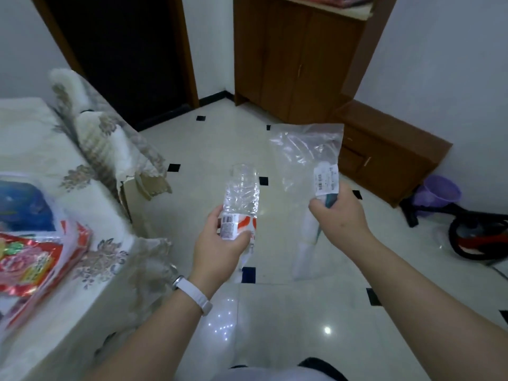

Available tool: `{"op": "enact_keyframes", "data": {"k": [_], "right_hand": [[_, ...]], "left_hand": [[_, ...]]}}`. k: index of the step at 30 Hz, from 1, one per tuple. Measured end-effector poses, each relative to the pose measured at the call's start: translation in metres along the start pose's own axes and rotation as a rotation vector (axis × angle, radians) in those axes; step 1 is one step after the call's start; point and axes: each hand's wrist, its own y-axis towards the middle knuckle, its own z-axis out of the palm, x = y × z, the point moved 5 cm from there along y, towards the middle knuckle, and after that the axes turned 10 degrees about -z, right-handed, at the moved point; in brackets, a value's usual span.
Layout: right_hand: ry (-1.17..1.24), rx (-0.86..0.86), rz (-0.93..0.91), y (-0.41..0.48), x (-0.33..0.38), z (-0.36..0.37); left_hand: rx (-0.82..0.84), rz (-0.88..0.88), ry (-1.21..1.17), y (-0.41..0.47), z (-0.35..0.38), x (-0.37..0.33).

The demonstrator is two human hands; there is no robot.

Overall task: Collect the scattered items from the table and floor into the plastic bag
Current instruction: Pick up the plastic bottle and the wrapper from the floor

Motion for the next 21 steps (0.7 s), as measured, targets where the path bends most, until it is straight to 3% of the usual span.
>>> {"op": "enact_keyframes", "data": {"k": [13,21], "right_hand": [[0.120,0.521,-0.196,0.202,0.020,0.164],[0.183,0.811,-0.396,0.265,0.086,0.258]], "left_hand": [[-0.476,-0.140,-0.048,0.124,-0.051,-0.021],[-0.867,-0.232,-0.082,0.117,-0.096,-0.040]]}}
